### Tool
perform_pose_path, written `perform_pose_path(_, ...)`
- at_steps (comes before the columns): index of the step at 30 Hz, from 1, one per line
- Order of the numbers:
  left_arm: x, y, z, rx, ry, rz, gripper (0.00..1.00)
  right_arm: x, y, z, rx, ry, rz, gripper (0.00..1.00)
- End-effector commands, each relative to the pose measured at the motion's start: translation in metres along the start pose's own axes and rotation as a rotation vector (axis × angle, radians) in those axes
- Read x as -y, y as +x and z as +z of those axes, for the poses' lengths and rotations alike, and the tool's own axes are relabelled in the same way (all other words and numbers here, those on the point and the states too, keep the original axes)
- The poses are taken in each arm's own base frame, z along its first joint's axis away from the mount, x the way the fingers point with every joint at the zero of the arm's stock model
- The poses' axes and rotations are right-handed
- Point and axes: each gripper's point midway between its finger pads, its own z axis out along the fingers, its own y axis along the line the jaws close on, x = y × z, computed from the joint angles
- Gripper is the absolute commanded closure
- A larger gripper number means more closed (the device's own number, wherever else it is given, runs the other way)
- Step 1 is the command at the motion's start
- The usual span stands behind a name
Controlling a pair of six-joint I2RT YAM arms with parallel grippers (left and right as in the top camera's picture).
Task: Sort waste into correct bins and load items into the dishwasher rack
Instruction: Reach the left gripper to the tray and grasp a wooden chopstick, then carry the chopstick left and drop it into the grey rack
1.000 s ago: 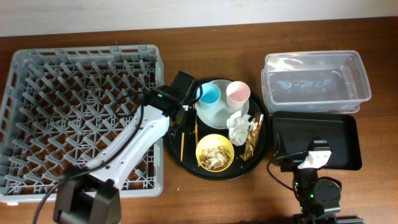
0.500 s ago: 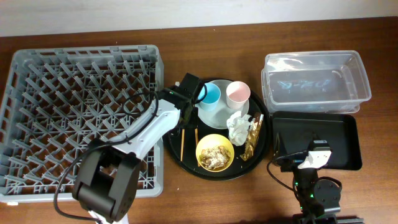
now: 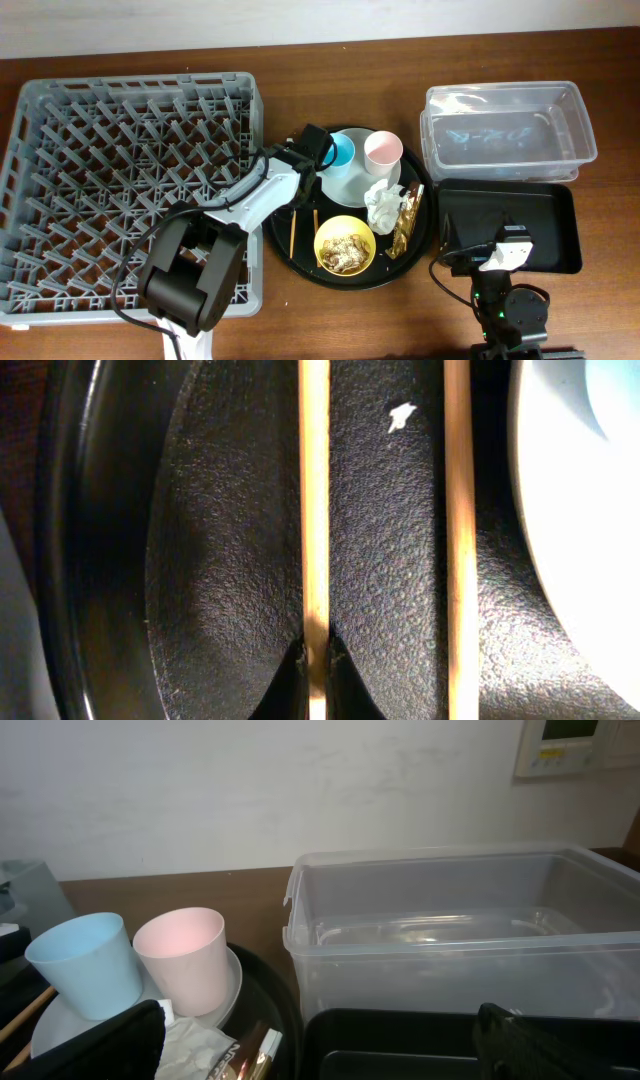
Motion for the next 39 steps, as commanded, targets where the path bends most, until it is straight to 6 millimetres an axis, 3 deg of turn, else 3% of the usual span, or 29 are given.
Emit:
perform_pose_path(1,0.006,0.003,0.005,-0.025,0.027,-0.005,0.99,-0.001,0.004,0.000,-0.010,-0.006,0.000,0.01)
perform_pose_path(2,0.007,-0.004,-0.003,0.000,0.038,-0.012,0.99,-0.001,0.004,0.000,-0.010,-0.006,0.000,0.01)
perform_pose_path(5,0.000,-0.035,-0.058,0.124,0.086,-0.052,0.99,-0.001,0.004,0.000,-0.010,-0.006,0.000,0.01)
perform_pose_path(7,-0.012,-0.053,-0.118,0.249,0.130,-0.085,0.99,-0.001,0.004,0.000,-0.010,-0.006,0.000,0.01)
perform_pose_path(9,-0.030,-0.057,-0.159,0.331,0.144,-0.079,0.99,-0.001,0.004,0.000,-0.010,-0.006,0.000,0.01)
perform_pose_path(11,-0.061,-0.050,-0.175,0.344,0.076,-0.079,0.99,-0.001,0.004,0.000,-0.010,-0.006,0.000,0.01)
perform_pose_path(13,-0.103,-0.038,-0.168,0.283,-0.033,-0.129,0.99,-0.001,0.004,0.000,-0.010,-0.006,0.000,0.01)
perform_pose_path(16,-0.121,-0.027,-0.155,0.215,-0.056,-0.118,1.00,-0.001,0.004,0.000,-0.010,-0.006,0.000,0.01)
perform_pose_path(26,-0.122,-0.008,-0.094,0.058,-0.092,-0.095,0.99,-0.001,0.004,0.000,-0.010,-0.006,0.000,0.01)
perform_pose_path(30,-0.121,-0.011,-0.085,0.053,-0.094,-0.095,0.99,-0.001,0.004,0.000,-0.010,-0.006,0.000,0.01)
perform_pose_path(34,-0.120,-0.014,-0.086,0.066,-0.091,-0.096,0.59,-0.001,0.004,0.000,-0.010,-0.006,0.000,0.01)
perform_pose_path(37,-0.120,-0.017,-0.090,0.071,-0.090,-0.097,0.53,-0.001,0.004,0.000,-0.010,-0.006,0.000,0.01)
perform_pose_path(39,-0.119,-0.024,-0.107,0.094,-0.075,-0.100,0.54,-0.001,0.004,0.000,-0.010,-0.006,0.000,0.01)
